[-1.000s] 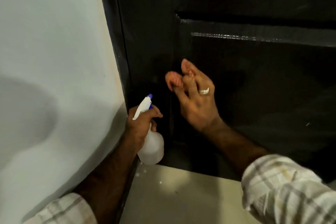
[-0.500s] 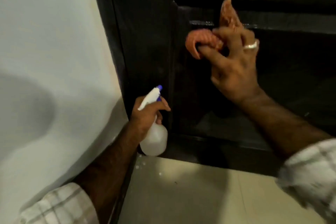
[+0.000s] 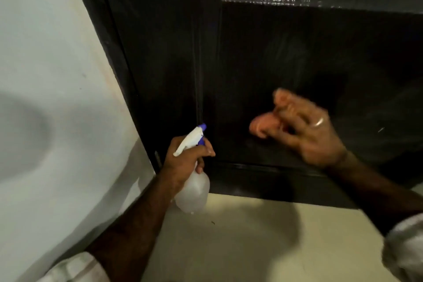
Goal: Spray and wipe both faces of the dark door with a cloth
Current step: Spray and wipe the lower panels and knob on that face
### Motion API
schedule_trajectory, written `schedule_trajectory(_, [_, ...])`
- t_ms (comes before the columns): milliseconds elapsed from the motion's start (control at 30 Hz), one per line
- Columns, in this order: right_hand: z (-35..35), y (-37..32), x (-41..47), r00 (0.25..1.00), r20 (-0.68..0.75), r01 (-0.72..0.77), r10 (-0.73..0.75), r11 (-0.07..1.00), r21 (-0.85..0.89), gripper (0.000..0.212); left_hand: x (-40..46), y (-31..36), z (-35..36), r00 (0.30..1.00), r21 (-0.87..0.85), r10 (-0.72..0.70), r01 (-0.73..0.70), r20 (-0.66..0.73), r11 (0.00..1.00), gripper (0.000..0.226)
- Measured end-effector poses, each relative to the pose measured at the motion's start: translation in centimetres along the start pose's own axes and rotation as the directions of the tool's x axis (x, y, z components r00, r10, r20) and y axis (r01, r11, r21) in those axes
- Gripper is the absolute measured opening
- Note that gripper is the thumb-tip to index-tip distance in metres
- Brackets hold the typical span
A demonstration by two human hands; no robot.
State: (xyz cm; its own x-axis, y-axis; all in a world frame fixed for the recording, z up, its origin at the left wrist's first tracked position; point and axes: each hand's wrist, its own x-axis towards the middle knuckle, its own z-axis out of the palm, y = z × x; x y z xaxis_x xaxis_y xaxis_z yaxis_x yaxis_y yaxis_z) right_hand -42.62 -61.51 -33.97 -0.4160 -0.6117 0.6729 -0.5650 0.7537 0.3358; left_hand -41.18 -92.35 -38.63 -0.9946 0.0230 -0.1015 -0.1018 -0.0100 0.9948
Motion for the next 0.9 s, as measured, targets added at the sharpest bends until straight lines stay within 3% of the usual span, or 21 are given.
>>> schedule_trajectory(67, [-2.5,0.5,4.9,0.943,-0.284,-0.193,0.177,0.981,-0.028,0.039,0.8,0.2,1.0,0.999,-0.023,0.035,-0.035,-0.002,0.999,0.010])
schedule_trajectory(100, [-2.4,0.2,6.9,0.866,-0.391,-0.299,0.312,0.949,0.097,0.039,1.2,0.3,1.3,0.999,-0.036,0.052,-0.052,-0.011,0.998,0.010])
schedule_trajectory(133, [-1.4,-0.3,8.2,0.796,-0.451,-0.365,0.404,0.915,0.175,0.040,1.4,0.3,1.4,0.997,-0.052,0.070,-0.071,-0.020,0.996,0.009])
schedule_trajectory(167, [-0.4,-1.5,8.4,0.773,-0.451,-0.372,0.447,0.894,0.248,0.039,1.5,0.1,1.7,0.996,-0.070,0.083,-0.084,-0.014,0.994,0.005])
schedule_trajectory(200, [1.1,-3.0,8.1,0.806,-0.427,-0.315,0.410,0.908,0.277,0.038,1.6,0.0,1.7,0.995,-0.091,0.099,-0.100,-0.014,0.991,0.002])
schedule_trajectory(233, [3.1,-4.8,6.1,0.873,-0.357,-0.223,0.331,0.924,0.311,0.038,1.6,-0.2,1.6,0.994,-0.100,0.109,-0.110,-0.011,0.989,0.005])
schedule_trajectory(300, [7.3,-7.4,-1.0,0.996,0.004,-0.084,0.091,0.904,0.419,0.049,1.2,-0.7,1.2,0.995,-0.073,0.102,-0.102,0.003,0.992,0.008])
schedule_trajectory(367, [8.7,-7.2,-8.4,0.952,0.270,0.052,-0.143,0.946,0.319,0.047,0.5,-1.6,1.1,0.996,-0.005,0.072,-0.072,0.043,0.997,0.004])
schedule_trajectory(400, [8.3,-6.0,-10.8,0.936,0.322,0.041,-0.140,0.954,0.297,0.043,0.2,-2.0,1.2,0.998,0.036,0.041,-0.043,0.057,0.998,0.004])
schedule_trajectory(467, [5.1,-3.3,-11.5,0.938,0.346,-0.122,0.010,0.945,0.304,0.042,0.1,-2.7,1.5,0.998,0.078,-0.022,0.017,0.062,0.997,0.014])
schedule_trajectory(567, [-0.5,0.6,-6.4,0.981,0.093,-0.180,0.170,0.976,0.124,0.058,1.1,-2.5,3.2,0.995,0.059,-0.028,0.022,0.099,0.998,0.031])
schedule_trajectory(633, [-1.8,1.5,-1.8,0.972,-0.155,-0.172,0.178,0.984,0.056,0.036,1.8,-1.3,4.5,0.995,0.021,0.016,-0.018,0.099,1.000,0.041])
schedule_trajectory(700, [-1.9,1.2,2.0,0.881,-0.387,-0.243,0.273,0.962,0.125,0.025,2.5,-0.3,6.1,0.994,-0.027,0.064,-0.062,0.092,0.998,0.041])
schedule_trajectory(767, [0.1,-0.7,3.9,0.759,-0.498,-0.287,0.419,0.902,0.322,0.029,2.9,0.1,6.6,0.990,-0.054,0.119,-0.115,0.079,0.992,0.025])
schedule_trajectory(800, [1.2,-2.0,3.7,0.748,-0.499,-0.290,0.437,0.892,0.346,0.037,2.8,0.2,6.4,0.991,-0.070,0.125,-0.121,0.056,0.990,0.023])
schedule_trajectory(833, [2.4,-3.5,2.4,0.800,-0.413,-0.285,0.435,0.881,0.377,0.045,2.8,0.2,6.0,0.992,-0.081,0.121,-0.118,0.038,0.990,0.026])
schedule_trajectory(900, [6.3,-6.3,-3.1,0.949,-0.058,-0.224,0.309,0.796,0.563,0.053,2.3,-0.1,4.7,0.994,-0.092,0.105,-0.103,0.023,0.990,0.027])
